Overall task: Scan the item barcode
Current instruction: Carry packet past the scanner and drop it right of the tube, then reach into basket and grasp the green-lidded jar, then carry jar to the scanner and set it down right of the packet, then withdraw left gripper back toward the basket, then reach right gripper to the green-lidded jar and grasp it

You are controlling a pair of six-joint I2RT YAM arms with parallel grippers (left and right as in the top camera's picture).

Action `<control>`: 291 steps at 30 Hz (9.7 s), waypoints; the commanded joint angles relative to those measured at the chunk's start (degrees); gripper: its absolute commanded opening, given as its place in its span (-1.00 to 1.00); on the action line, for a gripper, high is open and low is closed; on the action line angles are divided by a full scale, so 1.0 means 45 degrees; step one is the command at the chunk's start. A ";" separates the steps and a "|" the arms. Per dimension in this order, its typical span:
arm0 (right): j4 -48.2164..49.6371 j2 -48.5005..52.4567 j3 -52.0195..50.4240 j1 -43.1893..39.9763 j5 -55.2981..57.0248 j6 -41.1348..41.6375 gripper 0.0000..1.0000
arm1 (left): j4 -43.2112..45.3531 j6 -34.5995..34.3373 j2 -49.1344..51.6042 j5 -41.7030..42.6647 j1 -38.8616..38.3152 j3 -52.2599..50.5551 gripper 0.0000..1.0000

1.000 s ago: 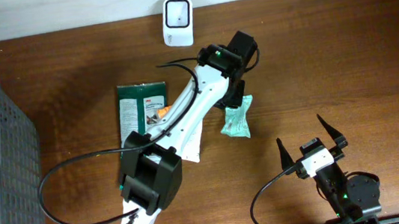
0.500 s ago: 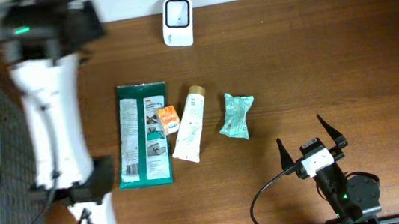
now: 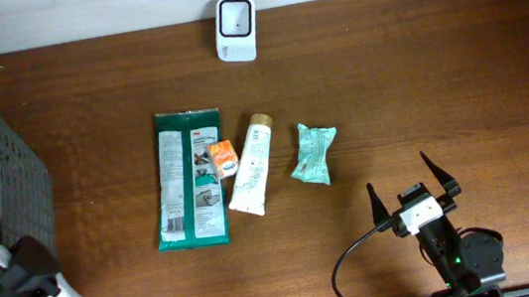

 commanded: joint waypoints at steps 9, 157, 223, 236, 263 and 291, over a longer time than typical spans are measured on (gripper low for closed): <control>-0.0063 -0.0078 -0.0063 0.0068 -0.0068 0.0092 0.97 | 0.4201 0.3245 -0.0029 0.0107 0.1127 -0.6815 0.56; -0.0063 -0.0078 -0.0063 0.0068 -0.0068 0.0092 0.97 | 1.1317 0.2239 -0.1462 0.3351 -1.6106 -1.2060 0.99; -0.0097 -0.0078 -0.0063 0.0068 0.0738 0.0087 0.97 | 0.7048 0.8174 -0.5187 0.4056 -0.5897 -1.2065 0.98; 0.0636 0.1409 0.2399 0.0068 -0.0452 0.2302 0.96 | 0.7048 0.8174 -0.5187 0.4056 -0.5897 -1.2065 0.99; -1.2191 2.1828 2.0410 0.0112 -0.7475 0.3254 0.96 | 0.7048 0.8174 -0.5187 0.4056 -0.5897 -1.2065 0.98; -1.1594 2.5140 2.0327 0.2987 0.1302 1.3386 0.60 | 0.7048 0.8174 -0.5187 0.4056 -0.5897 -1.2065 0.98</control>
